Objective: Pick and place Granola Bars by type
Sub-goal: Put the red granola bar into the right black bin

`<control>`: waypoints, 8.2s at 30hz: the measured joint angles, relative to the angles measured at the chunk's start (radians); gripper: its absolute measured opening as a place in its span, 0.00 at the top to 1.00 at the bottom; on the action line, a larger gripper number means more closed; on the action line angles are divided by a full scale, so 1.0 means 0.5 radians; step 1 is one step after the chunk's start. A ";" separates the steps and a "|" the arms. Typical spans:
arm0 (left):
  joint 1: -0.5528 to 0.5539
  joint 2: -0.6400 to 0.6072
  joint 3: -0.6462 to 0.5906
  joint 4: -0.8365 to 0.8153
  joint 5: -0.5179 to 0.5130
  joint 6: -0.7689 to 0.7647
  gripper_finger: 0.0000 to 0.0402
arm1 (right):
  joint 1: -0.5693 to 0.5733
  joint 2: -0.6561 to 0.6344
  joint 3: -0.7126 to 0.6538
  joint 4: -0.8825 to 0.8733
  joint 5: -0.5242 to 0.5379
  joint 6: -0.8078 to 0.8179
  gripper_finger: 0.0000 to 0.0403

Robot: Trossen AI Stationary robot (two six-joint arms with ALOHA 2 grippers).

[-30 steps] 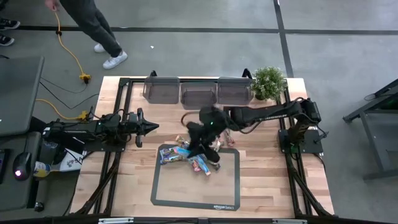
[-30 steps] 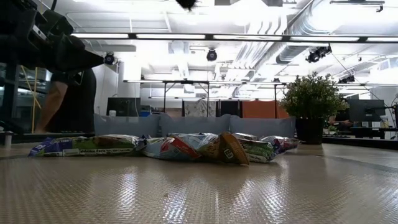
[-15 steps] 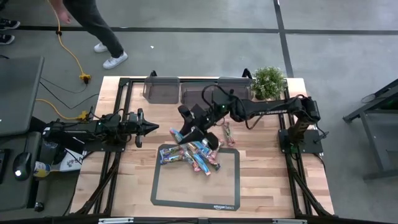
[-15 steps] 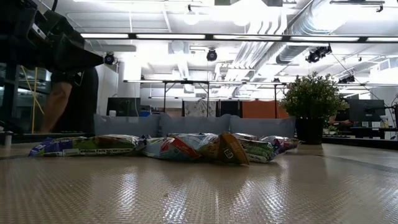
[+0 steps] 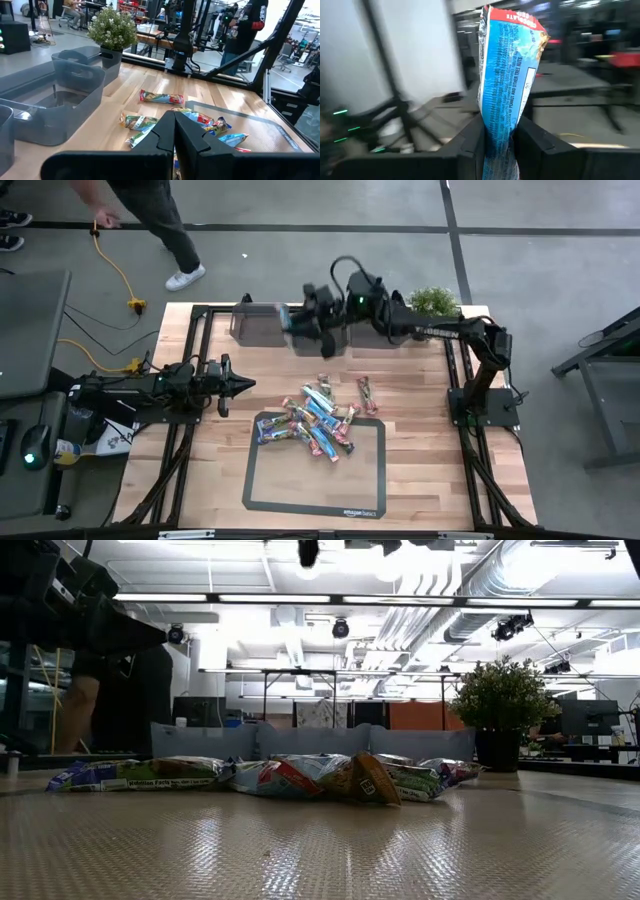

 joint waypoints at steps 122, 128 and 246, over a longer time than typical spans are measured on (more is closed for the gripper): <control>0.000 -0.001 0.000 -0.002 0.023 -0.056 1.00 | -0.300 -0.075 0.211 -3.067 0.320 0.550 0.55; 0.000 0.000 0.000 -0.002 0.023 -0.056 1.00 | -0.004 -0.074 -0.080 -3.081 0.579 0.759 0.55; 0.000 0.000 0.000 -0.002 0.022 -0.056 1.00 | 0.341 0.217 -0.861 -1.808 1.074 1.384 0.81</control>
